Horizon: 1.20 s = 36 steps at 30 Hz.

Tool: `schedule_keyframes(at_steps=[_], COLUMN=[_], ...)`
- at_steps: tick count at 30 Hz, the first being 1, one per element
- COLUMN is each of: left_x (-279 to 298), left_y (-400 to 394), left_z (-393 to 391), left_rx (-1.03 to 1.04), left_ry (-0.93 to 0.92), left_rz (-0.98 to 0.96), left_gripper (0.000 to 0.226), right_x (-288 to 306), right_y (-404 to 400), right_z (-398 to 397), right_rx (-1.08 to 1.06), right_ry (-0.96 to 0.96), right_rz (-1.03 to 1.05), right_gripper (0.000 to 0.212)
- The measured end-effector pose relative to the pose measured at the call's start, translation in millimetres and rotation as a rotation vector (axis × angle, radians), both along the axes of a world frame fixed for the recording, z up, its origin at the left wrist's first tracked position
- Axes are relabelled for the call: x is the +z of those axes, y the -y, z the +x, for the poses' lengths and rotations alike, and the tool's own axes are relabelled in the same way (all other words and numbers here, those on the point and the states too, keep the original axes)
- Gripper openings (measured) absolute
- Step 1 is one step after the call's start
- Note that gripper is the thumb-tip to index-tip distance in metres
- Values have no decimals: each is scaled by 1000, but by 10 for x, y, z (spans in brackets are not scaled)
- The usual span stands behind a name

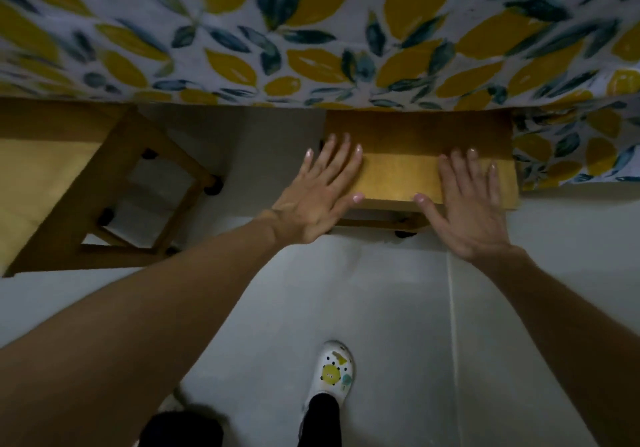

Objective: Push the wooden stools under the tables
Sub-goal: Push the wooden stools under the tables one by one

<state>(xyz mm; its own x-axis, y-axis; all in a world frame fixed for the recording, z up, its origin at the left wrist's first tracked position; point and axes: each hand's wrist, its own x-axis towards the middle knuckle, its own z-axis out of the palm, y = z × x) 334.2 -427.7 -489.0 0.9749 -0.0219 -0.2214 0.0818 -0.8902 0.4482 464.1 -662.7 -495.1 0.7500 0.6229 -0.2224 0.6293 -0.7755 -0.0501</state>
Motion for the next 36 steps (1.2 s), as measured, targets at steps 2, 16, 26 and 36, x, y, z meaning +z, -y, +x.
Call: schedule_keyframes(at_steps=[2, 16, 26, 36], left_x=[20, 233, -34, -185], left_y=[-217, -3236, -4592, -4569], left_z=[-265, -3172, -3944, -3972], left_rx=[67, 404, 259, 292], left_ry=[55, 69, -151, -37], left_rz=[5, 123, 379, 371], left_gripper=[65, 61, 79, 79], right_x=[35, -77, -191, -319], right_y=[-293, -3694, -4897, -4904], right_z=[-365, -3202, -4132, -4113], right_rx=[-37, 261, 328, 377], right_ry=[10, -122, -21, 178], right_rz=[97, 421, 274, 167], right_gripper=[81, 83, 85, 79])
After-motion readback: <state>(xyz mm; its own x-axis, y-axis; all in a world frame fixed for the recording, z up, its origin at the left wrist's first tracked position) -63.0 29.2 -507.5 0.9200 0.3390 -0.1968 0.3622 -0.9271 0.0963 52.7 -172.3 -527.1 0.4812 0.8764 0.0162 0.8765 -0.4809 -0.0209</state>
